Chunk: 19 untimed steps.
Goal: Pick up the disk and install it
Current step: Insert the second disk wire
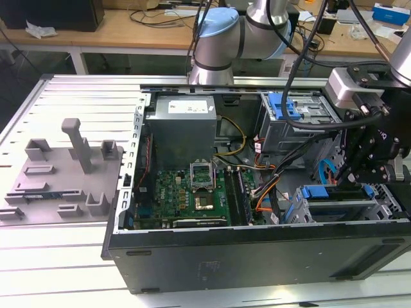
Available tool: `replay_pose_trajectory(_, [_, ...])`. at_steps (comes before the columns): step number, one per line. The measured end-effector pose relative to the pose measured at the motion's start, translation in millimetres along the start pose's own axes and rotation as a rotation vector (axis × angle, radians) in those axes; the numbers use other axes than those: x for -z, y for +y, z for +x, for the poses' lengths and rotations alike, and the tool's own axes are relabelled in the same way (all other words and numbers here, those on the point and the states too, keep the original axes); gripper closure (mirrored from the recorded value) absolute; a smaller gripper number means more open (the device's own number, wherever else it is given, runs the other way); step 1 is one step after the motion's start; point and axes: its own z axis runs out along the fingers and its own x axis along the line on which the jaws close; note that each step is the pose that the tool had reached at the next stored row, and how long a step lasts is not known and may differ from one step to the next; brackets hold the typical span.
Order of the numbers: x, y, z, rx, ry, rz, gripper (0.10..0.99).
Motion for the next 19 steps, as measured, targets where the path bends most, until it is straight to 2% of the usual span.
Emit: replay_pose_trajectory(19, [-5.2, -0.2, 0.1, 0.054, 0.0018, -0.001, 0.925])
